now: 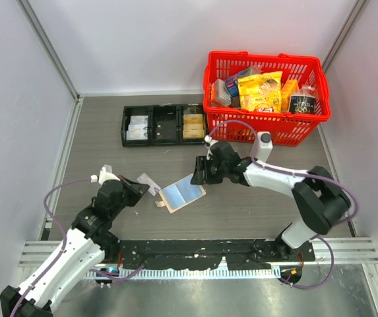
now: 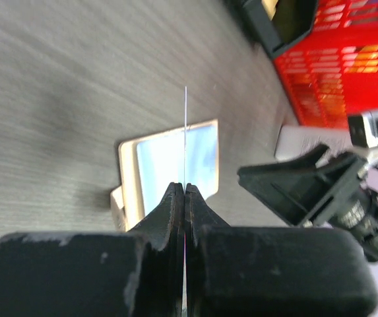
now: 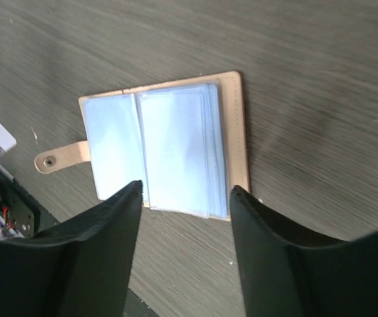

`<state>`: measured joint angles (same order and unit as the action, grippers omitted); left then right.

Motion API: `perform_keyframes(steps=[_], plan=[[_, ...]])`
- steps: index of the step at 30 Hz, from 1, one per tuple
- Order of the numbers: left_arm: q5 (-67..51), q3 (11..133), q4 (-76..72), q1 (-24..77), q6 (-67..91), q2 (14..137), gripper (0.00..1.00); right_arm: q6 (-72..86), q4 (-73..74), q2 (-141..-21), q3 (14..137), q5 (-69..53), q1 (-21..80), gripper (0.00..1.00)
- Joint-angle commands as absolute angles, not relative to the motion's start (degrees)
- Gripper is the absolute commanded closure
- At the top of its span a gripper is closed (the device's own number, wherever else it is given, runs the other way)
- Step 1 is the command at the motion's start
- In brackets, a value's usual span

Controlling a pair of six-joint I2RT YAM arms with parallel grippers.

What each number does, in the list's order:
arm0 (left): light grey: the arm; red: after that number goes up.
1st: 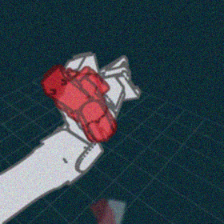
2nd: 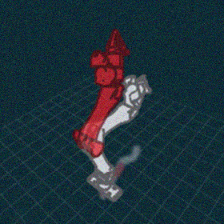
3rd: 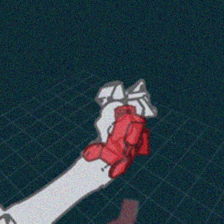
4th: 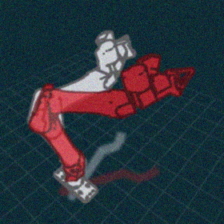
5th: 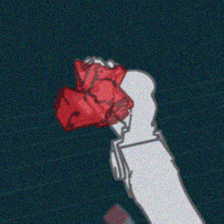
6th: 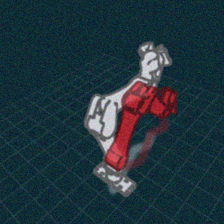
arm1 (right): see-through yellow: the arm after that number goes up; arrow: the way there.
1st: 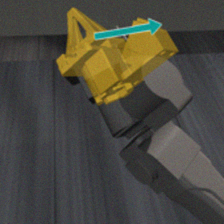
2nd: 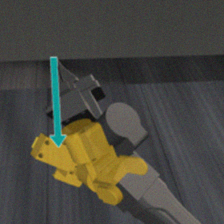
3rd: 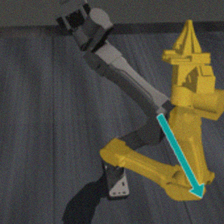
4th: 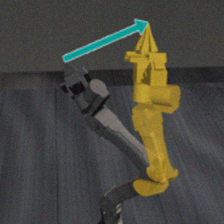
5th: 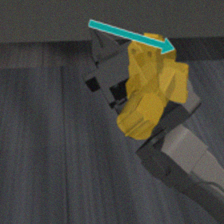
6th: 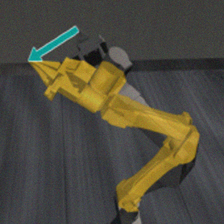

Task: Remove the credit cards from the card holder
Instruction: Remove the credit card from the card holder, then place the credit card in the storage box.

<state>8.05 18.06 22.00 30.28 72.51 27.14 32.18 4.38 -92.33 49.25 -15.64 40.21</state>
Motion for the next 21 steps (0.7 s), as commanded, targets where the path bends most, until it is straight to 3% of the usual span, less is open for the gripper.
perform_keyframes(steps=[1,6,13,21], plan=[[12.93,24.95,19.53,27.34,68.30,32.23,1.00,27.96,10.80,-81.07,51.94,-2.67,39.90,0.37],[8.88,32.07,9.25,21.63,63.99,46.38,1.00,25.40,16.25,-68.41,50.98,10.18,39.90,0.29],[13.44,38.92,-3.24,16.35,63.01,62.38,1.00,21.80,16.61,-50.73,45.27,23.45,39.81,0.16],[17.92,49.30,-11.50,12.13,66.44,80.14,1.00,19.16,18.54,-37.01,42.37,32.16,39.99,0.13]])
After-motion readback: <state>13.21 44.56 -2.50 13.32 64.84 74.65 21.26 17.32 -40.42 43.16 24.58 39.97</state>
